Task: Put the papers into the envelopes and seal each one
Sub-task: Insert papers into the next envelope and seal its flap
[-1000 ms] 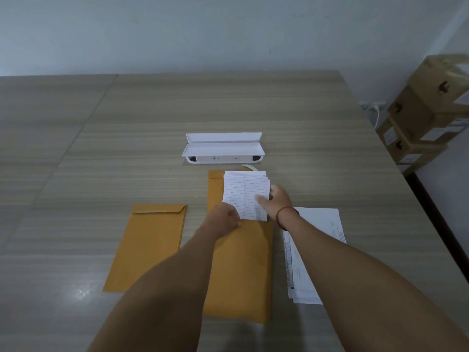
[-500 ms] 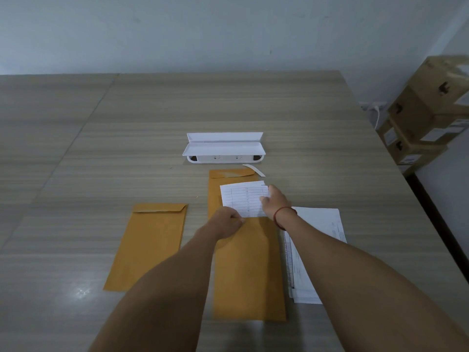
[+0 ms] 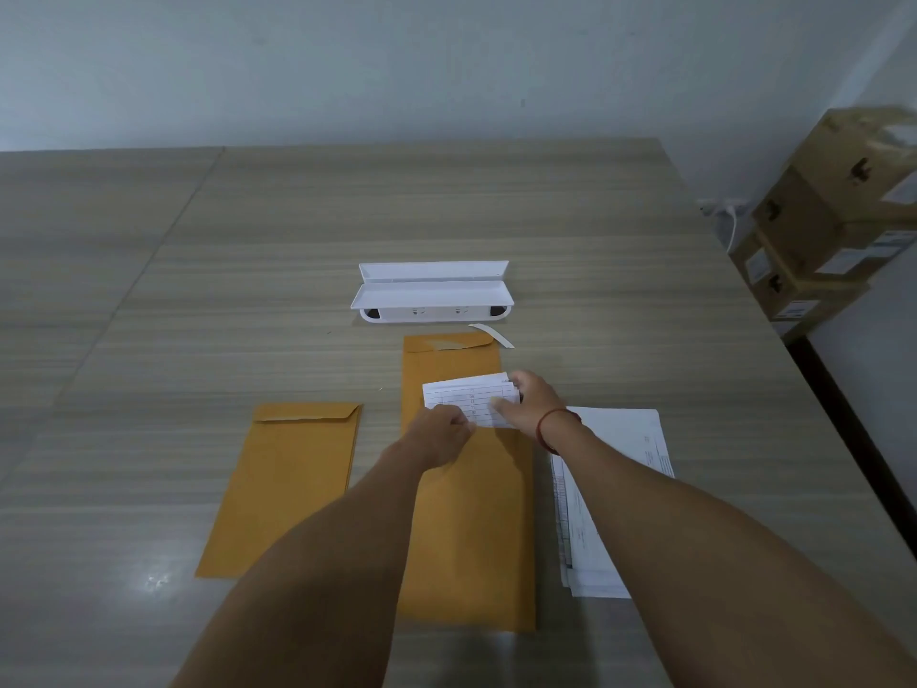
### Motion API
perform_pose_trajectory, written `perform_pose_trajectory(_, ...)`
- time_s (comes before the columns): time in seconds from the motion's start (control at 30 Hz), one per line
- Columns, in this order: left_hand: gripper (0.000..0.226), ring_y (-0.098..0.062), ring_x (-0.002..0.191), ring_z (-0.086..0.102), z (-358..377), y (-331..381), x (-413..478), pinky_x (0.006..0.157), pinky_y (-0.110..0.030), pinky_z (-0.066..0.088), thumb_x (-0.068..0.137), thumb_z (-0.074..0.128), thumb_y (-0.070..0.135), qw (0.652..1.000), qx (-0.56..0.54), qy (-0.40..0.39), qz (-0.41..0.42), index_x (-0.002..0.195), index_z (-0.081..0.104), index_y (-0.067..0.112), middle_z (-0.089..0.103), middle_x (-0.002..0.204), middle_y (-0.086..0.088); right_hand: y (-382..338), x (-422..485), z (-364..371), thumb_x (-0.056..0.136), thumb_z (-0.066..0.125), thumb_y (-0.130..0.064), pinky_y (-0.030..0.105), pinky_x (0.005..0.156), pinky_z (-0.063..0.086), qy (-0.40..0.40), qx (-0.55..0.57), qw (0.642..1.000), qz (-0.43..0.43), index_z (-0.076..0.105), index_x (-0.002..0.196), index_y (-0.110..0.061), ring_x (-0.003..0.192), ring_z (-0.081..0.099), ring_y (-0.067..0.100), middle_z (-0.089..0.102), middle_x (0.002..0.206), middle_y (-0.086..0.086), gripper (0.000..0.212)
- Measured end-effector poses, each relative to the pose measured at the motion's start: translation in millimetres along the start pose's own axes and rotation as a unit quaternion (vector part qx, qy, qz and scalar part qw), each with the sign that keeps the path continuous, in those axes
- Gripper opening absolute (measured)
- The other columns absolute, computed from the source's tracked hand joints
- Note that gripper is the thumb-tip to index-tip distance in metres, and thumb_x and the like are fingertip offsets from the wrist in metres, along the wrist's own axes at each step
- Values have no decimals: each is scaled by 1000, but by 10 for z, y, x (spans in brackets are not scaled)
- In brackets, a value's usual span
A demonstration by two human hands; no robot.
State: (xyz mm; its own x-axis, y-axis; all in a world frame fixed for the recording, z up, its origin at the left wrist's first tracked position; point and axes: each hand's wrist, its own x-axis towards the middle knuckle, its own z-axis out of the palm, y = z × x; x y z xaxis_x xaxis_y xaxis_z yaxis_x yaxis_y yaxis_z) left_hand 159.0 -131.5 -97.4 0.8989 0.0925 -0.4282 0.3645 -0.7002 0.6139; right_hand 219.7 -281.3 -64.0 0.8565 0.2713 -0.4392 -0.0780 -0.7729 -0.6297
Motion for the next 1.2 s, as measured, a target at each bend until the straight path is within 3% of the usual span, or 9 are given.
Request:
perform_pose_trajectory(0.13,22,-24,84,55,-16,22,14,78,-38,47,94,53,29,1000,11,21,17,78,57,15,58,83,-2,-4,47,-49,96,47,-18,39,97,46,33,-36,999,-22,58,120,-30,113,55,27,63,121,1,29)
perform_pose_trajectory(0.27,21,-31,96,55,12,-16,0,82,-42,45,94,53,31,997,36,57,24,76,54,21,55,83,-1,81,20,18,94,52,-17,37,95,46,-18,-154,988,-18,64,117,-22,106,59,26,67,111,4,27)
perform_pose_trajectory(0.43,22,-29,104,52,32,-38,2,87,-43,44,95,50,33,996,47,71,24,90,63,15,63,97,-6,45,22,11,98,45,-20,40,97,47,8,-130,990,-49,63,117,-28,109,58,27,67,116,3,27)
perform_pose_trajectory(0.6,27,-25,113,48,77,14,-36,95,-44,39,98,45,33,992,66,106,12,104,64,14,62,111,-7,63,-16,70,100,47,-16,36,98,47,-28,-149,987,-51,67,121,-18,112,61,25,67,122,5,29)
perform_pose_trajectory(0.83,27,-25,109,53,72,-66,-32,92,-41,44,92,56,38,991,56,114,40,100,69,16,63,106,-7,100,-2,41,99,48,-13,37,97,49,-21,-128,990,-48,64,113,-21,114,59,23,65,122,2,23)
perform_pose_trajectory(1.03,24,-21,114,48,40,-60,-43,94,-34,36,92,58,36,984,104,129,71,102,69,17,60,117,2,89,-7,56,99,48,-13,34,97,47,-30,-130,990,-54,67,115,-18,113,59,22,66,120,3,25)
perform_pose_trajectory(1.2,21,-17,117,49,52,-51,-41,97,-37,30,94,53,35,983,107,135,67,101,68,22,65,114,8,106,2,12,95,55,-28,37,98,48,-54,-108,992,-40,64,118,-20,112,59,21,65,119,0,26)
